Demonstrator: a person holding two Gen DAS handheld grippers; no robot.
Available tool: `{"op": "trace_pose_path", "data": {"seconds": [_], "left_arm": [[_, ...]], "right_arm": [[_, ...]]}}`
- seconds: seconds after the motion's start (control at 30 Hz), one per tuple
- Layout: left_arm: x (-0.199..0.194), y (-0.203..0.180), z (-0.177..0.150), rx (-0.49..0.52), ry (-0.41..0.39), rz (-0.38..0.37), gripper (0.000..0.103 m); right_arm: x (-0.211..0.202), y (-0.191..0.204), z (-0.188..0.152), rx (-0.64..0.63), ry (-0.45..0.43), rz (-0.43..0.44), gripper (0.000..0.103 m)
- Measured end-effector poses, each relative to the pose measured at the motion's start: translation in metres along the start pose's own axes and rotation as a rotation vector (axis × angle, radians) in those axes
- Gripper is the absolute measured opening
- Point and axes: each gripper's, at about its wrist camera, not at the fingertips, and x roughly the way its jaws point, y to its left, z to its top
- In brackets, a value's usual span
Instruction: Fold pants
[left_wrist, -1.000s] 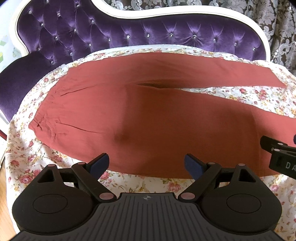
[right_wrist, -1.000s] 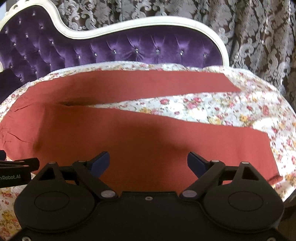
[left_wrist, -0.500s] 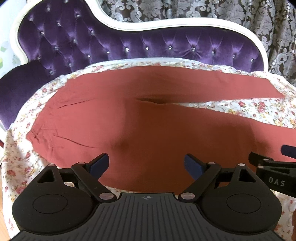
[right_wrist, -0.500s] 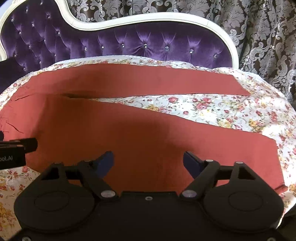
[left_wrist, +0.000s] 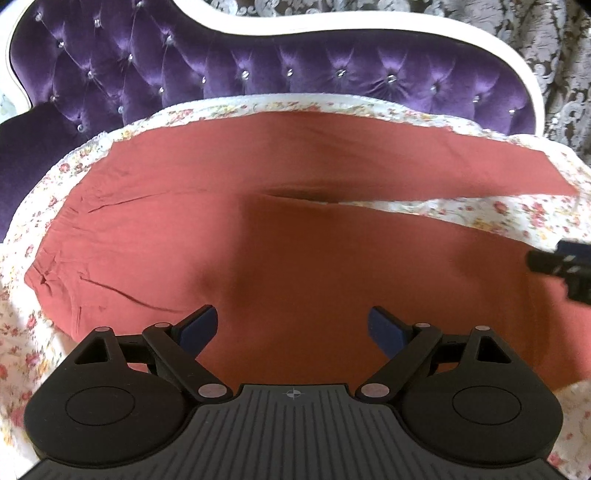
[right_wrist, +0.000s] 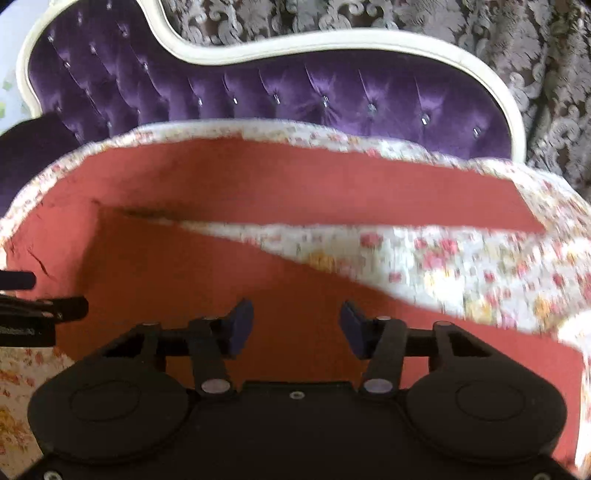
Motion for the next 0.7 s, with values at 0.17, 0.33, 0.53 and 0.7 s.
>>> {"op": "trace_pose_path", "data": {"seconds": [0.17,0.33,0.53,0.7], "left_arm": [[0.026,0.012,0.025,-0.015,0.026,0.002,0.089],[0.053,0.018,0.047,0.000,0.042,0.019,0.089],[0.087,0.020,0.053,0.007,0.108,0.011,0.089],[0.099,0.027,0.049,-0.021,0.130,-0.027,0.094]], "right_arm": [[0.027,-0.016,0.031,-0.081,-0.009,0.049,0.061],[0.065,-0.036,0.073,-0.098,0.002,0.104,0.061],[0.125,-0.050,0.123,-0.158,-0.003,0.121,0.061],[0.184,-0.045,0.153,-0.288,0.047,0.139,0.061]]}}
